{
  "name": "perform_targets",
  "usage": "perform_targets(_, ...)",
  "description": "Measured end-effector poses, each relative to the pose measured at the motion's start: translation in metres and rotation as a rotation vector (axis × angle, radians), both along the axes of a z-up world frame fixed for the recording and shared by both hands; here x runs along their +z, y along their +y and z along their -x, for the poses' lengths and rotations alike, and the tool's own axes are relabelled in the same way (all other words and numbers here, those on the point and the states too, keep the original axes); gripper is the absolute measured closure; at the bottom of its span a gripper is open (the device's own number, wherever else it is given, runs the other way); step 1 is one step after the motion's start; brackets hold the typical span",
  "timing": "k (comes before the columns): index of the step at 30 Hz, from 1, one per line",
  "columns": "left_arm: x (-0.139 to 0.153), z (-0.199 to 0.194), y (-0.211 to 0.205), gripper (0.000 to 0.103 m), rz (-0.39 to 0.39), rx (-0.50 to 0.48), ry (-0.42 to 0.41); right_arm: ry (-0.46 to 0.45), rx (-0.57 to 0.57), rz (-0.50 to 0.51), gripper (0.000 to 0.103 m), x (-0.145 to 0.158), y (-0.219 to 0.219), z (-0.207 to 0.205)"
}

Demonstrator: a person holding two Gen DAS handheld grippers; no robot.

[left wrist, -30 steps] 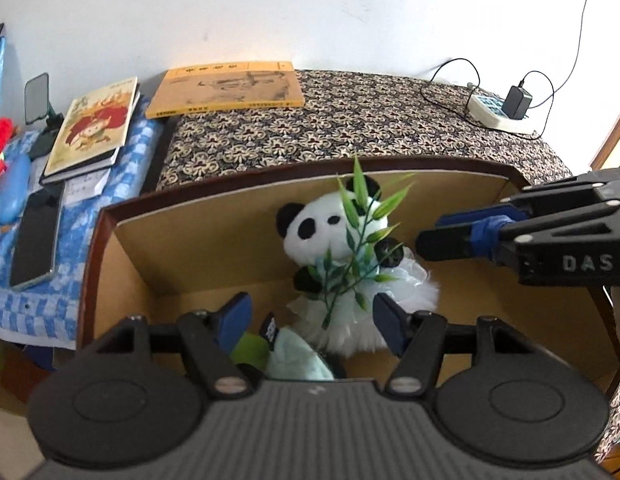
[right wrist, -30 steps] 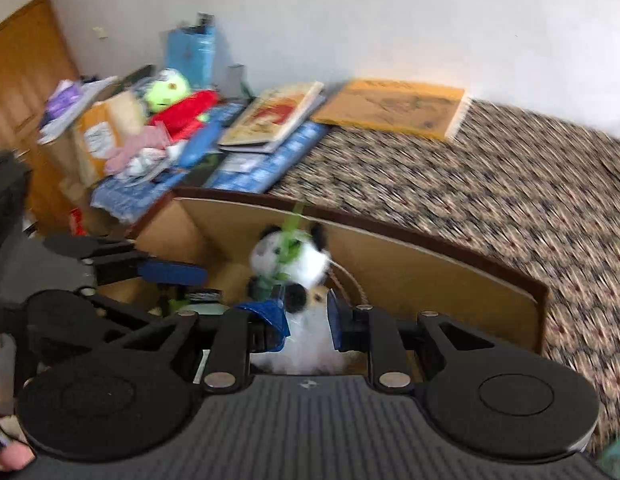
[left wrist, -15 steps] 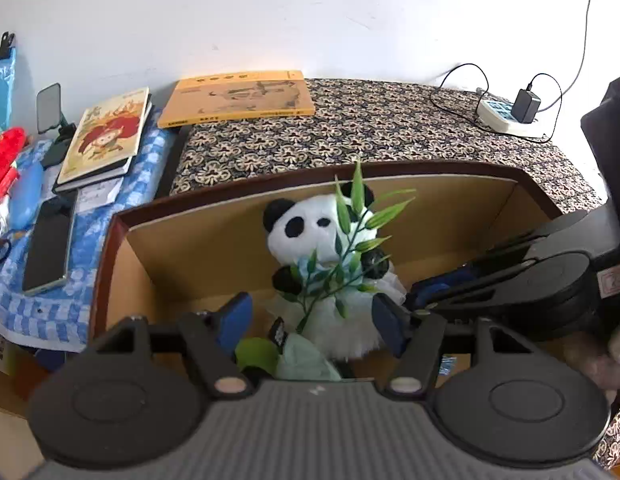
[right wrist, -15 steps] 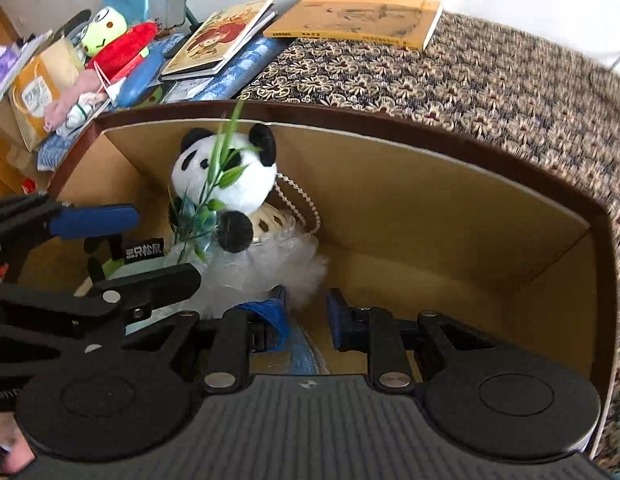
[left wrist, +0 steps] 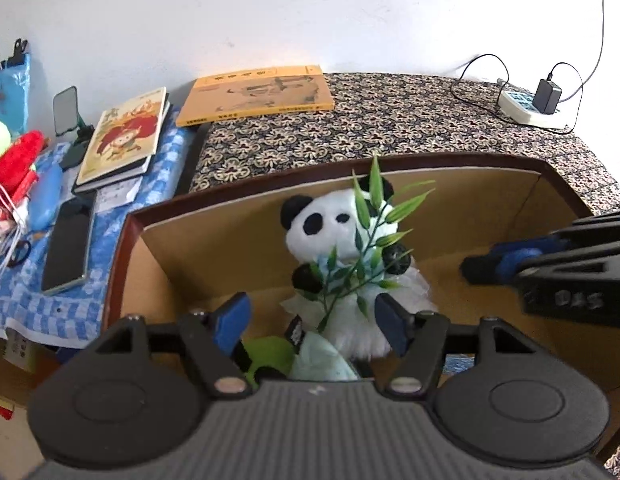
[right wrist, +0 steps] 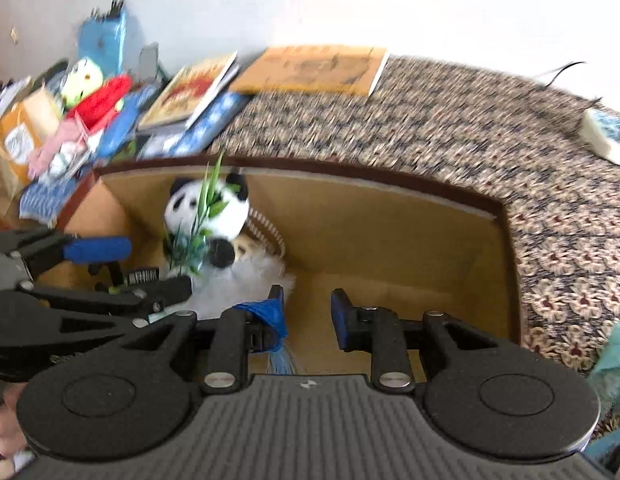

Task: Organize soft objects
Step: 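Lower the panda plush into the box and open both grippers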

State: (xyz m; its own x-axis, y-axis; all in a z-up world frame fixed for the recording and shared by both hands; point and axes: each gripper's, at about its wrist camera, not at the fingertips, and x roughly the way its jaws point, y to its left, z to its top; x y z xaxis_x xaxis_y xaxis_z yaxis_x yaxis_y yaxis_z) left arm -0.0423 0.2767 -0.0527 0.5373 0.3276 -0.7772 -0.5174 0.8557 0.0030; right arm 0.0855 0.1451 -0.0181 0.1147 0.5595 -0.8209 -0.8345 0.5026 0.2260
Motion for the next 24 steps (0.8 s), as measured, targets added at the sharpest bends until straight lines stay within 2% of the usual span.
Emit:
perform_targets(7, 0.0, -0.001, 0.0, 0.035, -0.01, 0.012, 0.008, -0.074, -0.077, -0.033, 0.094, 0.009, -0.018, 0.016)
perform_targets(15, 0.0, -0.005, -0.006, 0.035, -0.054, -0.006, 0.021, -0.014, -0.149, -0.024, 0.094, -0.01, -0.033, 0.019)
perform_targets(24, -0.001, -0.01, -0.011, 0.035, -0.075, -0.072, 0.027, -0.005, -0.204, -0.066, 0.094, -0.008, -0.04, 0.02)
